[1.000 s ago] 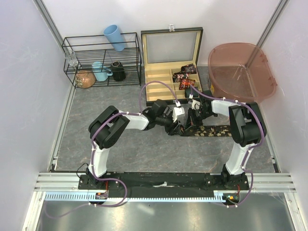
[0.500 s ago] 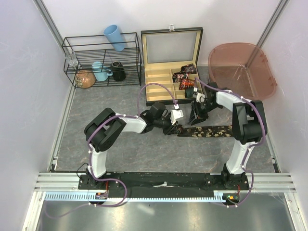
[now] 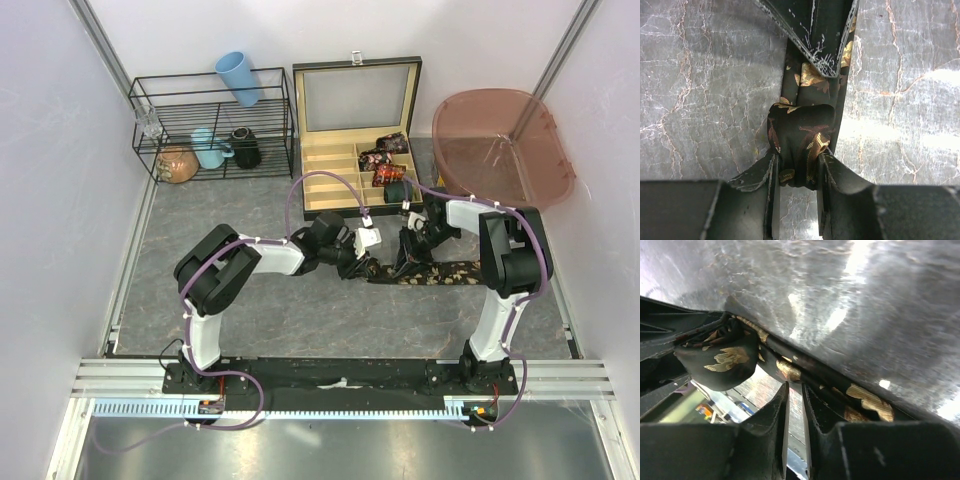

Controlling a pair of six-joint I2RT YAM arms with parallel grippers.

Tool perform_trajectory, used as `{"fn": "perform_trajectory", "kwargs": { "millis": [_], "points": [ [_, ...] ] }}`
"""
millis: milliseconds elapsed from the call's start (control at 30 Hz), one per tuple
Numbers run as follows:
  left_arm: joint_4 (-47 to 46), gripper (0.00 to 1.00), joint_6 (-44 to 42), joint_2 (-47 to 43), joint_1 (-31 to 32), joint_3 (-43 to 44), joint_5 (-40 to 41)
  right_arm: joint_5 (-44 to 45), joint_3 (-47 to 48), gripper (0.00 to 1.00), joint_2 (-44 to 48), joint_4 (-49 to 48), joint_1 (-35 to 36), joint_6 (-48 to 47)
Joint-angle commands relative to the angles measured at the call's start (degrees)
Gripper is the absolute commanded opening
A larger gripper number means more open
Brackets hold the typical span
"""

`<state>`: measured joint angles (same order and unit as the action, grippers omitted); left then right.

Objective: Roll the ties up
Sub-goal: Roll the tie at the center of the board.

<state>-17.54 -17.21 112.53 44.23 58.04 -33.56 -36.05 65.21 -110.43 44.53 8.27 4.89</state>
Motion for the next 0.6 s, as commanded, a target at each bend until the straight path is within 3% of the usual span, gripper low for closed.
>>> {"fn": "perform_trajectory", "kwargs": {
  "millis": [0,333,567],
  "points": [
    [7.3,0.02,-4.3,-0.7,-1.6,2.4,-0.7,11.3,-2.0,0.23,-2.5,-5.5,-0.7,1.9],
    [11.3,0.02,-10.7,-4.9,-0.8,4.6,-1.9,12.9,-3.2,0.23,-2.7,-6.2,-0.9,2.8],
    [17.2,0.04,-15.7,-5.0,1.7,5.9,3.6,13.0,-4.0,0.24,-2.4,-6.9,-1.1,3.1]
  ]
}}
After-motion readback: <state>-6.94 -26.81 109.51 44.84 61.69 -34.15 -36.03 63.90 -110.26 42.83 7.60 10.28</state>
